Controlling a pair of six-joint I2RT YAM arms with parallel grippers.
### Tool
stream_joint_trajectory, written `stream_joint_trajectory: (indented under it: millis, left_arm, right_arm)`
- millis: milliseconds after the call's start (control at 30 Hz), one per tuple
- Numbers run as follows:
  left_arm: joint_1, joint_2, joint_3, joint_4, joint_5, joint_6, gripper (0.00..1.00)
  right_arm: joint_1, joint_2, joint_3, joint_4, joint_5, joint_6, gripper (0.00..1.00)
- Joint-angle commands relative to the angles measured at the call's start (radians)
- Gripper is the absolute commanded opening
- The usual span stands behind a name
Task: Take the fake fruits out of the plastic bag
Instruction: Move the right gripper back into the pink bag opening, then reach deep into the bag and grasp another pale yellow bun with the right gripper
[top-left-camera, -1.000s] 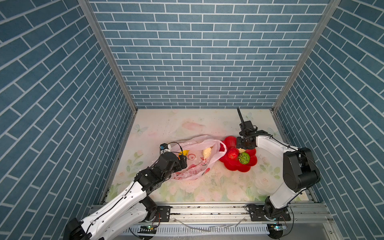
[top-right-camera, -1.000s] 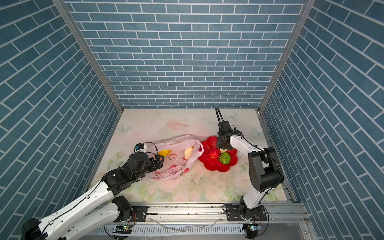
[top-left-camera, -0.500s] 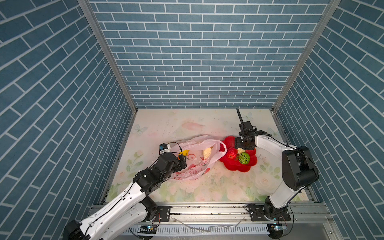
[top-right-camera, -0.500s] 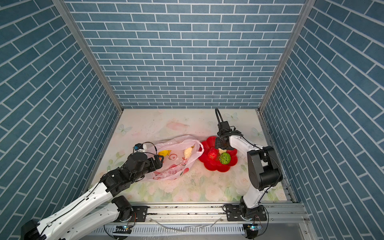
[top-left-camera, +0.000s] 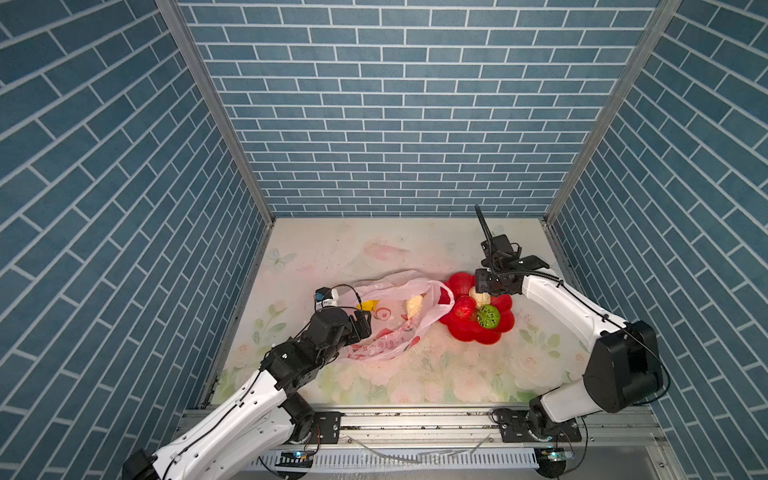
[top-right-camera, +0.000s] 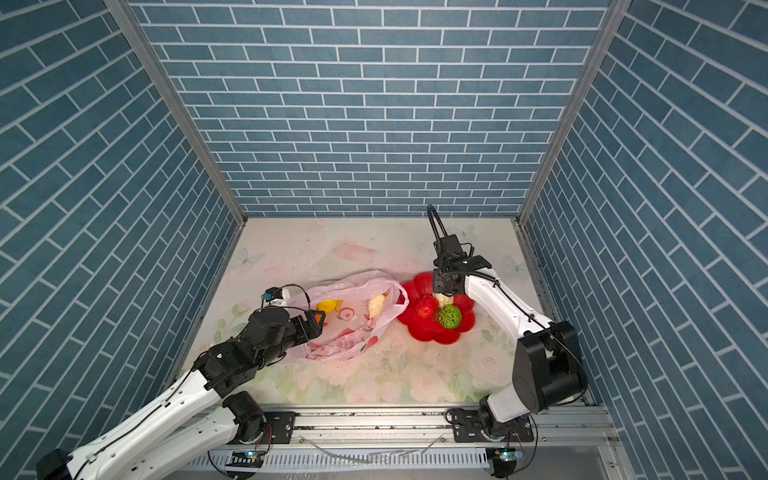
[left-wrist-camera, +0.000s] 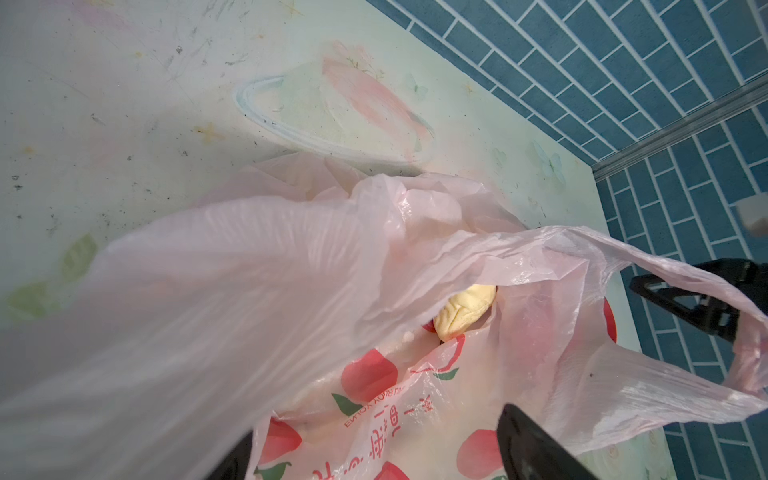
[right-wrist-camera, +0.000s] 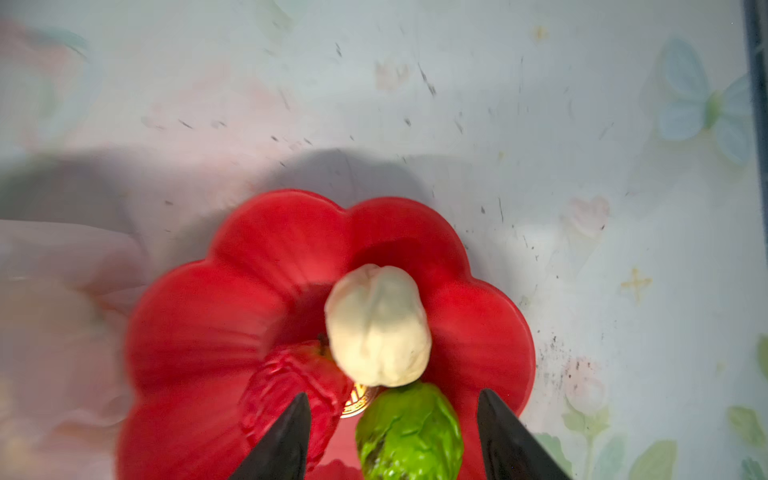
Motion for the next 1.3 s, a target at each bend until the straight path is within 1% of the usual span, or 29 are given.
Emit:
stream_joint_trajectory:
  millis: [0, 67, 200, 333, 467, 600, 667, 767, 1000, 1267]
  left_arm:
    - [0.005, -0.031, -0.003, -0.022, -0.013, 0.005, 0.93]
    - [0.005, -0.050, -0.008, -0.037, -0.029, -0.003, 0.93]
    - [0.005, -0.064, -0.023, -0.056, -0.053, -0.028, 0.93]
    - [0.005, -0.064, -0.037, -0.095, -0.082, -0.065, 0.93]
    - [0.005, -0.065, -0.054, -0.080, -0.075, -0.078, 0.93]
    - [0.005, -0.065, -0.059, -0.074, -0.074, -0.080, 0.93]
    - [0.005, -0.096, -0.062, -0.076, -0.078, -0.080, 0.93]
    - [0.005, -0.104, -0.067, -0.073, -0.084, -0.080, 0.93]
    - [0.005, -0.079, -0.093, -0.016, -0.054, -0.081, 0.93]
    - [0.005, -0.009, -0.106, 0.059, -0.008, -0.078, 0.93]
  right_arm:
    - [0.112, -0.057, 0.132, -0.141, 0.122, -0.008, 0.60]
    - [0.193, -0.069, 0.193, -0.171, 0.164, 0.001, 0.57]
    - [0.337, -0.080, 0.279, -0.176, 0.200, 0.008, 0.54]
    - [0.481, -0.032, 0.360, -0.138, 0.187, 0.005, 0.52]
    - [0.581, 0.074, 0.445, -0.099, 0.102, 0.001, 0.49]
    - [0.610, 0.173, 0.477, -0.077, 0.006, 0.034, 0.45]
    - [0.611, 0.216, 0.466, -0.058, -0.055, 0.058, 0.44]
    - [0.611, 0.271, 0.440, -0.031, -0.133, 0.087, 0.42]
    - [0.611, 0.385, 0.436, -0.106, -0.125, 0.094, 0.42]
    - [0.608, 0.457, 0.426, -0.139, -0.059, 0.106, 0.40]
